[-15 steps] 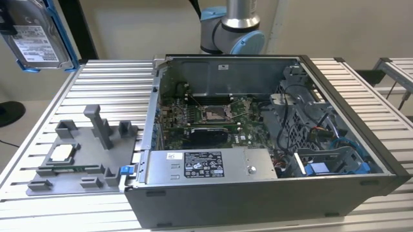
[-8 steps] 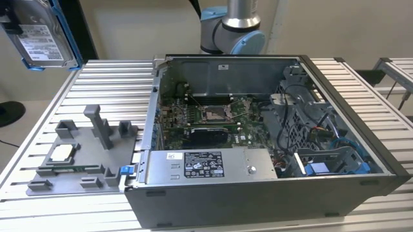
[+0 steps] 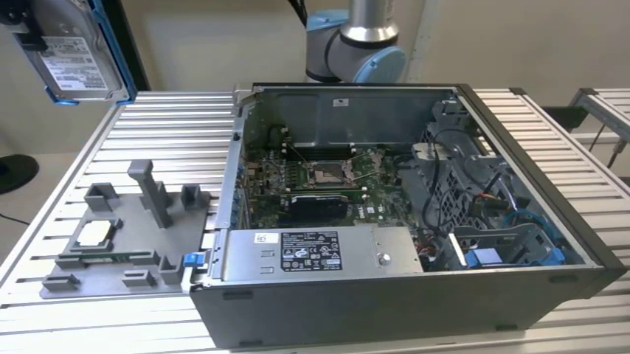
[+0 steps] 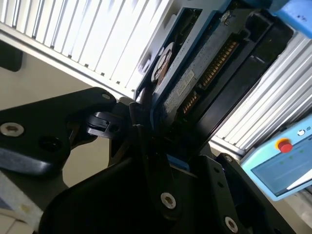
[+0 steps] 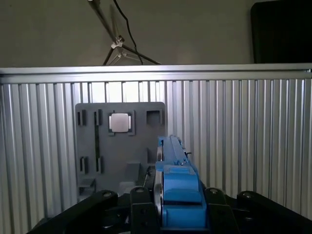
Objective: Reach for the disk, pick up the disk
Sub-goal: 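Pick up the disk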
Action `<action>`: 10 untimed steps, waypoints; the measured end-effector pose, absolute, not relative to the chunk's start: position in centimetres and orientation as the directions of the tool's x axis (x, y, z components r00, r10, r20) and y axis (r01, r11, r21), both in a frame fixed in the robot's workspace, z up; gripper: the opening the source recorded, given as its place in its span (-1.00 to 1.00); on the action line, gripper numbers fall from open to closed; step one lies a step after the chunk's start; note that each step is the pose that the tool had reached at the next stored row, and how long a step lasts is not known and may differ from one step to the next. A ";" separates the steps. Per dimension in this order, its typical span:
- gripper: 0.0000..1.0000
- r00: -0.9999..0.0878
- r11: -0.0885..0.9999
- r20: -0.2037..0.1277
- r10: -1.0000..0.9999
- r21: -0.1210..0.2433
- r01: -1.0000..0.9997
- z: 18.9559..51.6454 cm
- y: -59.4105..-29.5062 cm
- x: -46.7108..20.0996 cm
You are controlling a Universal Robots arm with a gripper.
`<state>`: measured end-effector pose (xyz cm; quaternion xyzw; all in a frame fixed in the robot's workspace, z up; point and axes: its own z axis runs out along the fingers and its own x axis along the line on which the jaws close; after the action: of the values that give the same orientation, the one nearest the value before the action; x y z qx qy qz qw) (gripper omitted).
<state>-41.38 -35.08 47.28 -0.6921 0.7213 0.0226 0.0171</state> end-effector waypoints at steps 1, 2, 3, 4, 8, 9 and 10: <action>-1.00 -0.041 0.041 -0.059 -0.997 0.009 -0.999 47.3 -35.1 -41.2; -1.00 -0.042 0.041 -0.062 -0.997 0.009 -0.999 47.3 -35.1 -41.0; -1.00 -0.042 0.041 -0.065 -0.997 0.009 -0.999 47.3 -35.1 -40.8; -1.00 -0.042 0.041 -0.068 -0.997 0.010 -0.999 47.3 -35.1 -40.6; -1.00 -0.042 0.041 -0.076 -0.996 0.011 -0.999 47.3 -35.1 -39.8; -1.00 -0.042 0.041 -0.076 -0.996 0.011 -0.999 47.3 -35.1 -39.6; -1.00 -0.042 0.041 -0.076 -0.996 0.011 -0.999 47.3 -35.1 -39.5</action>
<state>-39.45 -35.09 47.32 -0.6919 0.7210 0.0302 0.0237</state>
